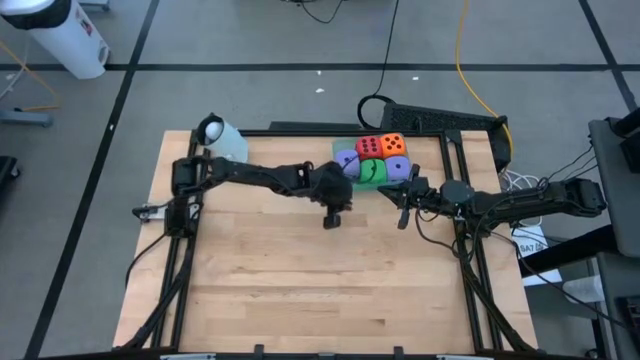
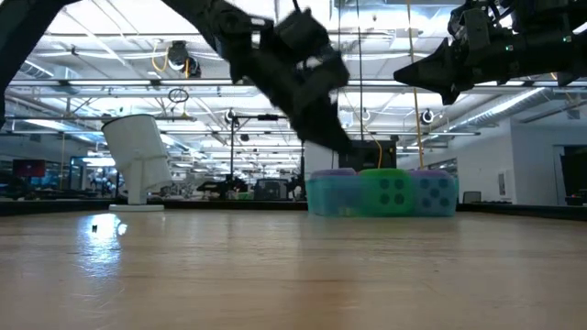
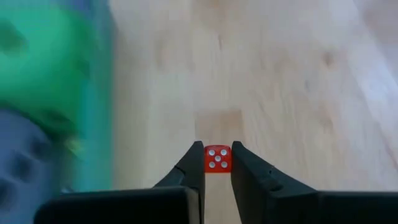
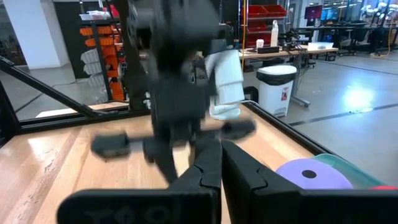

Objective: Pick & Place Dice
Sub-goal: Put the small red dice into the bin

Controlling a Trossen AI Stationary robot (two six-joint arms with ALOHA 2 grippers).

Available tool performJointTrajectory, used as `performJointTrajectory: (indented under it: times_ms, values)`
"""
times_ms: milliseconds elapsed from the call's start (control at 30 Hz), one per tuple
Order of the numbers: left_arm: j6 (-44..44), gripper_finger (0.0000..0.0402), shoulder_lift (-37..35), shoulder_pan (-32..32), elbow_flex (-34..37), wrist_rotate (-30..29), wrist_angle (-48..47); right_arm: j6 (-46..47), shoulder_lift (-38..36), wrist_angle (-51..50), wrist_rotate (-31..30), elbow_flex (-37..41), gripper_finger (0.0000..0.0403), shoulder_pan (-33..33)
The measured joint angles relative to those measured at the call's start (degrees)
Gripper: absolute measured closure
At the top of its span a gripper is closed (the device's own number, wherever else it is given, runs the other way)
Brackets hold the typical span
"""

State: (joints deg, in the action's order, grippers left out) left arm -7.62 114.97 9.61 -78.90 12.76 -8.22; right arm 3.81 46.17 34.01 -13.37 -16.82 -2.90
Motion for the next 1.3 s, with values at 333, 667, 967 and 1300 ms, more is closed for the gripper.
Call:
performJointTrajectory:
  times_ms: [333,667,967,1300]
  values:
    - [-2.77,0.0354,-4.97,3.59,-1.33,-10.89,0.86,0.02,0.02,0.33,0.11,0.00,0.0403,0.00]
    - [1.79,0.0240,-1.67,5.70,-1.17,-11.27,1.94,0.20,0.01,0.43,0.15,0.00,0.0403,0.00]
    - [-1.22,0.0093,-1.67,5.64,-1.17,-10.97,2.25,0.04,0.01,0.39,0.15,0.00,0.0403,0.00]
    - [-16.01,0.0078,-1.67,2.99,-1.17,-11.78,1.62,-0.20,0.02,0.40,0.15,0.00,0.0403,0.00]
